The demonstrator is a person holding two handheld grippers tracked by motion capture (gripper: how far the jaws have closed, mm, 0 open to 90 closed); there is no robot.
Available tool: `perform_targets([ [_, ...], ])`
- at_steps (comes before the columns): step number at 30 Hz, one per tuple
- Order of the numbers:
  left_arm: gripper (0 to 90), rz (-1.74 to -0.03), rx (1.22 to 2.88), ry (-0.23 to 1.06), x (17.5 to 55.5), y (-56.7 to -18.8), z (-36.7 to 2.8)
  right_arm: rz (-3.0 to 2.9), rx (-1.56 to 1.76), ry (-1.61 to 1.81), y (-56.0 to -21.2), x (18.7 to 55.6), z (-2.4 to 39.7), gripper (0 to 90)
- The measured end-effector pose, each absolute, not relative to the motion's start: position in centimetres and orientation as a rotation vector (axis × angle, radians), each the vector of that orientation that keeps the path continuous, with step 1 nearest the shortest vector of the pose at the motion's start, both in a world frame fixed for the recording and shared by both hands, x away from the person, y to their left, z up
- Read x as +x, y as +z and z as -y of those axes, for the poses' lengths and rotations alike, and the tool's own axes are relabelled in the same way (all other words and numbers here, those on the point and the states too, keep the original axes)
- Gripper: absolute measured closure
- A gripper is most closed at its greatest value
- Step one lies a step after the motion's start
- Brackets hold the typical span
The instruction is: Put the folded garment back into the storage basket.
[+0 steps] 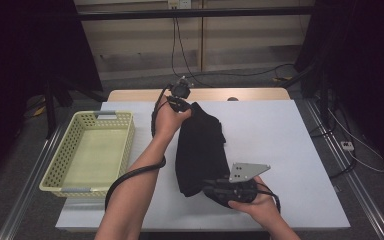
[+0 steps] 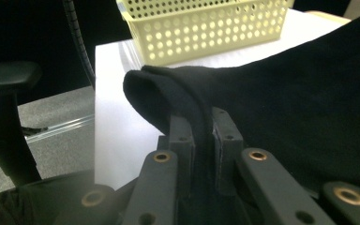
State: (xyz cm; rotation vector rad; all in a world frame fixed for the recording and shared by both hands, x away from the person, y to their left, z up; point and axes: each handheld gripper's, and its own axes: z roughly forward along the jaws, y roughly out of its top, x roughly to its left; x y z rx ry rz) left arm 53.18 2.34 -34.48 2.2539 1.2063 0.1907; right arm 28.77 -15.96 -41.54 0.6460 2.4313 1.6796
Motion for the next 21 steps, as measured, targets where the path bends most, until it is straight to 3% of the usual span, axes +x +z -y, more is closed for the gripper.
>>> perform_targets([
  [21,84.5,-1.269,2.304,0.239,53.8,-29.9,-5.7,-2.404,0.563,1.792,-40.0,30.1,10.2,81.6],
])
